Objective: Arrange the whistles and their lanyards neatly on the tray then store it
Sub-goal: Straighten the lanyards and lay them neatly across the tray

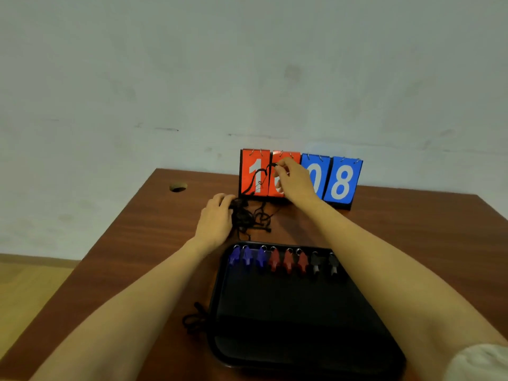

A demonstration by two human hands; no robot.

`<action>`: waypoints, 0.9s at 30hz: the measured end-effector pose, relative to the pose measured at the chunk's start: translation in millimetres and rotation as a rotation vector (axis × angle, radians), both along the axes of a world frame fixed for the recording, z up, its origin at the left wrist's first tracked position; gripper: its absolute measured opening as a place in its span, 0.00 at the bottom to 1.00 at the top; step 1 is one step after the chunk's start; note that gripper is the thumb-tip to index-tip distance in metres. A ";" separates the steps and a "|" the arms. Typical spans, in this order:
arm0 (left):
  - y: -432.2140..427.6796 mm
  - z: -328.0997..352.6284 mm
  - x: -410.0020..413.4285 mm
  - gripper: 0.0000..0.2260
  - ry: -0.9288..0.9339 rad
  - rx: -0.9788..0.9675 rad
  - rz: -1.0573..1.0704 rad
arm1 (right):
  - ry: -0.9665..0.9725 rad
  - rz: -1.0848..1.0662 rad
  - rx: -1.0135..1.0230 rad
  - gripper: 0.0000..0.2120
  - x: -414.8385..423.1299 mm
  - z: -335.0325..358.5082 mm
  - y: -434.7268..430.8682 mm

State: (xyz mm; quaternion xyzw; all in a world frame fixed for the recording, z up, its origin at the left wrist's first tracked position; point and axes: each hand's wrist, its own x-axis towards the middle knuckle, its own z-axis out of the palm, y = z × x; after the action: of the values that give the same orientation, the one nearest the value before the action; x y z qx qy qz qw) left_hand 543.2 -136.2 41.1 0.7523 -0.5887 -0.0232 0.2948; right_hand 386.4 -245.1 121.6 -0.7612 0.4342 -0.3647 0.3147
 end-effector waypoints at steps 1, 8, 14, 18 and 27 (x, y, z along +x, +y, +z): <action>0.4 15.8 -6.7 0.18 0.045 -0.044 -0.014 | -0.048 0.028 0.019 0.08 -0.8 13.8 4.2; 1.1 114.4 -59.6 0.23 0.503 -0.242 -0.129 | -0.183 0.194 -0.094 0.06 -21.7 91.6 42.5; 4.7 148.5 -80.7 0.07 0.503 -0.337 -0.106 | -0.151 0.130 -0.213 0.07 -52.6 128.2 55.0; 8.9 153.7 -73.7 0.08 0.367 -0.306 0.003 | -0.076 0.028 -0.267 0.09 -73.5 135.2 51.9; 4.2 146.3 -49.3 0.07 0.312 -0.289 0.132 | -0.105 -0.113 -0.134 0.10 -102.6 121.4 29.0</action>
State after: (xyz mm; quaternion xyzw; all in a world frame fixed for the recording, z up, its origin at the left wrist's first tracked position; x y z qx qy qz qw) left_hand 493.8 -132.0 187.4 0.7263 -0.4826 -0.0354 0.4882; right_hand 283.8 -216.1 243.1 -0.7347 0.4339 -0.4495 0.2645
